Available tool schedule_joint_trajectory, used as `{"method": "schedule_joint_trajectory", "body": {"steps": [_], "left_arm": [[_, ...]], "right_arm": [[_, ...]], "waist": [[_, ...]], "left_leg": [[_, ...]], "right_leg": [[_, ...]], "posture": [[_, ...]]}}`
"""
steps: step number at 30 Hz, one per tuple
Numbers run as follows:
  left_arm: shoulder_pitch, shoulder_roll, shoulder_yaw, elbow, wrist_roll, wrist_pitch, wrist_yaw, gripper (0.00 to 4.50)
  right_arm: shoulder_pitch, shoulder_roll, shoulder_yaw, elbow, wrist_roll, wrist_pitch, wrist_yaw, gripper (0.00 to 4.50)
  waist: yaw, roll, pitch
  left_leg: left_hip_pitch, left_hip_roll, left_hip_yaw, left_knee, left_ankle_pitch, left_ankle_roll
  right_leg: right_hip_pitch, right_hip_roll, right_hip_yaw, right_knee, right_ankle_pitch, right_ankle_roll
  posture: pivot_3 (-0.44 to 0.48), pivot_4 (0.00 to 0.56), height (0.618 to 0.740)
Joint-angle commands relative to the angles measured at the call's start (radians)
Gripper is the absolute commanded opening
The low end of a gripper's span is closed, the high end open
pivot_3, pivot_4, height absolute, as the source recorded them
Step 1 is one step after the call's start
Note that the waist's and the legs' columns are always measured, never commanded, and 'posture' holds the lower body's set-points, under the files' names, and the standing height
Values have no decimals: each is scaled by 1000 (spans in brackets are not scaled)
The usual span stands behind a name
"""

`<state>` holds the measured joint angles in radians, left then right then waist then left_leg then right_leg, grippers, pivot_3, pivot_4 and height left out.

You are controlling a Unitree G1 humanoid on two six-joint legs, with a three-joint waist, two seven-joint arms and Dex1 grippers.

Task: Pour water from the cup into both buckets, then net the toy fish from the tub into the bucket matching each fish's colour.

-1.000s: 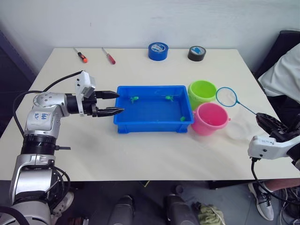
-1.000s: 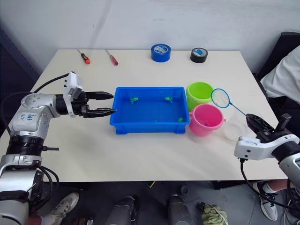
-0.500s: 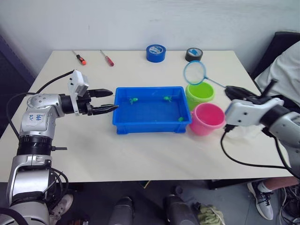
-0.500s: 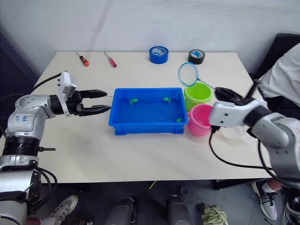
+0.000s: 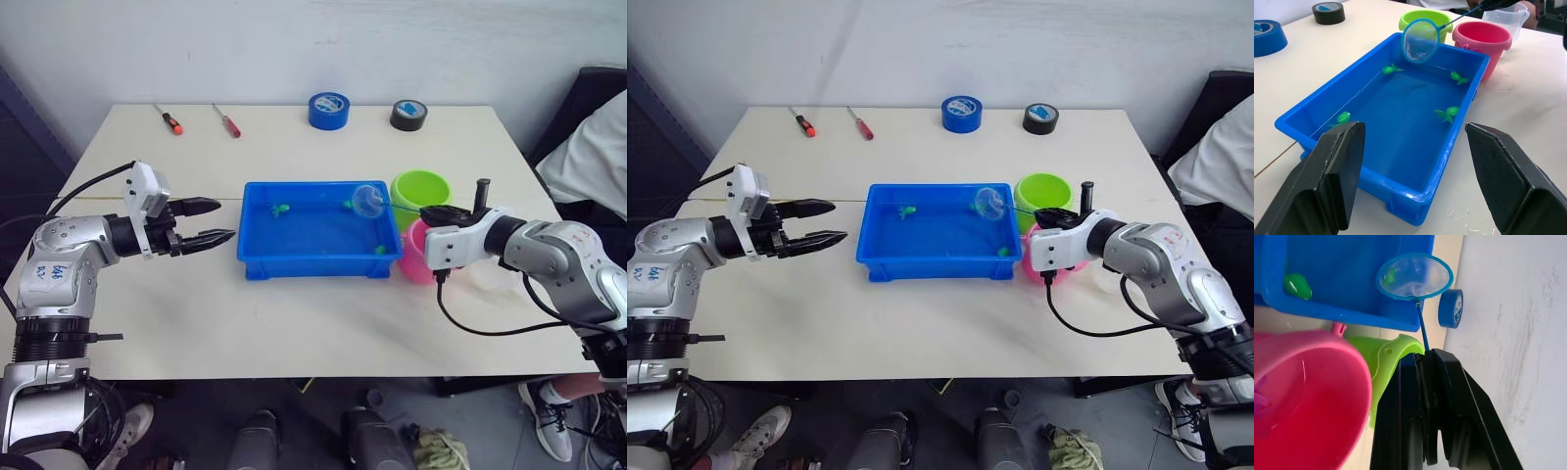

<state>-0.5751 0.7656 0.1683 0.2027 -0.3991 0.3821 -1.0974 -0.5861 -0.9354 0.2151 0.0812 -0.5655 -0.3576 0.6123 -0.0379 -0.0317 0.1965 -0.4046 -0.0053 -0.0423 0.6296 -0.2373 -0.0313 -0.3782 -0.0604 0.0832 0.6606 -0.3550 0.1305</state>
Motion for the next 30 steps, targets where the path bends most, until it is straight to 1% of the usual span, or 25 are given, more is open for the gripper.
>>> {"method": "schedule_joint_trajectory", "body": {"steps": [1, 7, 16, 21, 25, 27, 30], "left_arm": [[8, 19, 38, -52, -25, 7, 15, 3583], [30, 21, 49, -82, -35, 21, 29, 3583], [28, 21, 46, -88, -43, 28, 37, 3583], [29, 21, 46, -90, -45, 30, 40, 3583], [33, 22, 48, -92, -47, 30, 43, 3583], [34, 21, 49, -92, -48, 30, 45, 3583], [38, 20, 50, -94, -48, 29, 47, 3583]], "right_arm": [[-55, -32, 18, 55, -58, -105, -44, 0], [-89, -51, 59, 118, -112, -224, -62, 0], [-94, -74, 86, 123, -192, -291, -55, 0], [-86, -94, 81, 93, -152, -296, 29, 0], [-71, -110, 60, 59, -59, -278, 112, 0], [-80, -109, 47, 42, -13, -249, 153, 0], [-106, -105, 38, 32, 4, -229, 170, 0]], "waist": [[-2, 0, 0], [-9, 0, 0], [-18, 0, 0], [-17, 0, 0], [-15, 0, 0], [-15, 0, 0], [-15, 0, 0]], "left_leg": [[0, 0, 0, 0, 0, 0], [0, 0, 0, 0, 0, 0], [0, 0, 0, 0, 0, 0], [0, 0, 0, 0, 0, 0], [0, 0, 0, 0, 0, 0], [0, 0, 0, 0, 0, 0], [0, 0, -1, 0, 0, 0]], "right_leg": [[0, 0, 0, 0, 0, 0], [0, 0, 0, 0, 0, 0], [0, 0, 0, 0, 0, 0], [0, 0, 0, 0, 0, 0], [1, 0, 0, 0, 0, 0], [1, -1, 0, 0, 0, 0], [1, -1, 0, 0, 0, 0]], "posture": [[0, 150, 734], [0, 150, 734], [0, 150, 734], [0, 150, 734], [0, 150, 734], [0, 150, 734], [0, 150, 734]]}}
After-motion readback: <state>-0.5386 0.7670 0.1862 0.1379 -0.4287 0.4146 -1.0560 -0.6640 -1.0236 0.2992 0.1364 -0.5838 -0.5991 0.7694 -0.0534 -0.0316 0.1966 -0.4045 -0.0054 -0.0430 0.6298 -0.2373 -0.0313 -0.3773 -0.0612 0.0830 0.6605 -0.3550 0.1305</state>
